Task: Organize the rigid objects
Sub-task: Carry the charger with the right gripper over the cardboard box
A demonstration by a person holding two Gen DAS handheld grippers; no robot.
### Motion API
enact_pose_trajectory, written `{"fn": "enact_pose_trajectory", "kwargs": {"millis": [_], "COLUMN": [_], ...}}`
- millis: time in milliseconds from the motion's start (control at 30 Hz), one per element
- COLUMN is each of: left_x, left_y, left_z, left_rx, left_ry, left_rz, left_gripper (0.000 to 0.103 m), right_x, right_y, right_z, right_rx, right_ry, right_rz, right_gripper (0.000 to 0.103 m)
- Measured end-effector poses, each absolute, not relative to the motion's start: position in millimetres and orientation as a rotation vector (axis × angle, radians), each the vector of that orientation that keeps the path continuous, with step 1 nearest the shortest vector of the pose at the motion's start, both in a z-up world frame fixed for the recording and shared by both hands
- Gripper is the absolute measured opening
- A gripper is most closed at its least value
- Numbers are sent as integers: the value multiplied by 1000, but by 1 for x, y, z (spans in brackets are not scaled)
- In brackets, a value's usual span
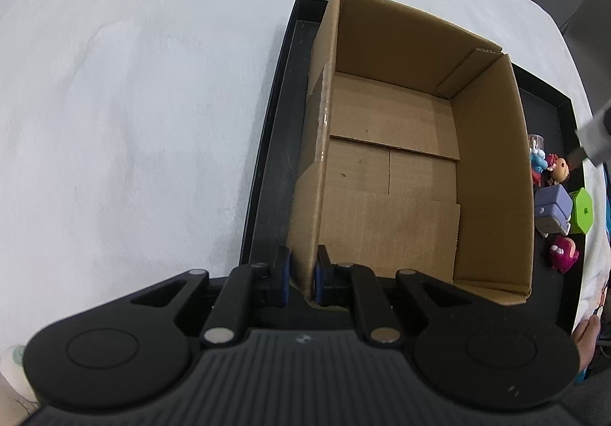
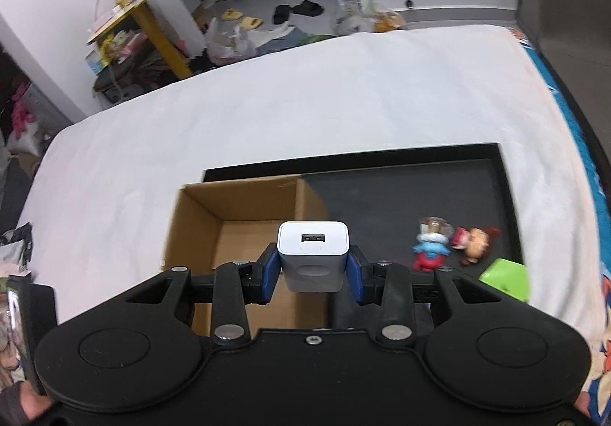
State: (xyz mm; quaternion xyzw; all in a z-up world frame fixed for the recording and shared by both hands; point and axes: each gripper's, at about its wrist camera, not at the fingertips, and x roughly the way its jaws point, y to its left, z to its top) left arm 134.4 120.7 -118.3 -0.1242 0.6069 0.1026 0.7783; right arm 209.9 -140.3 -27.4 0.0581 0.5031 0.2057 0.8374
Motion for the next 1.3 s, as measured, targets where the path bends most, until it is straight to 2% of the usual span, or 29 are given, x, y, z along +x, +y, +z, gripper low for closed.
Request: {"fn": "enact_pose_trajectory", "kwargs": {"millis": [533, 1200, 1300], "left_x": [136, 138, 138], "left_y": [125, 126, 126], "left_z": [-116, -117, -118], "left_rx": [-289, -307, -308], "left_ry": [1314, 1322, 1326], "left_rz": [204, 217, 223], "left_gripper": [12, 12, 12], "right_x": [215, 230, 233], "right_y": [-69, -26, -23], "right_z": [-49, -90, -94], "right_rx": [103, 21, 32], "right_ry": [1137, 1200, 1198], "right_rz": [557, 598, 606], "right_gripper": [36, 36, 39]}}
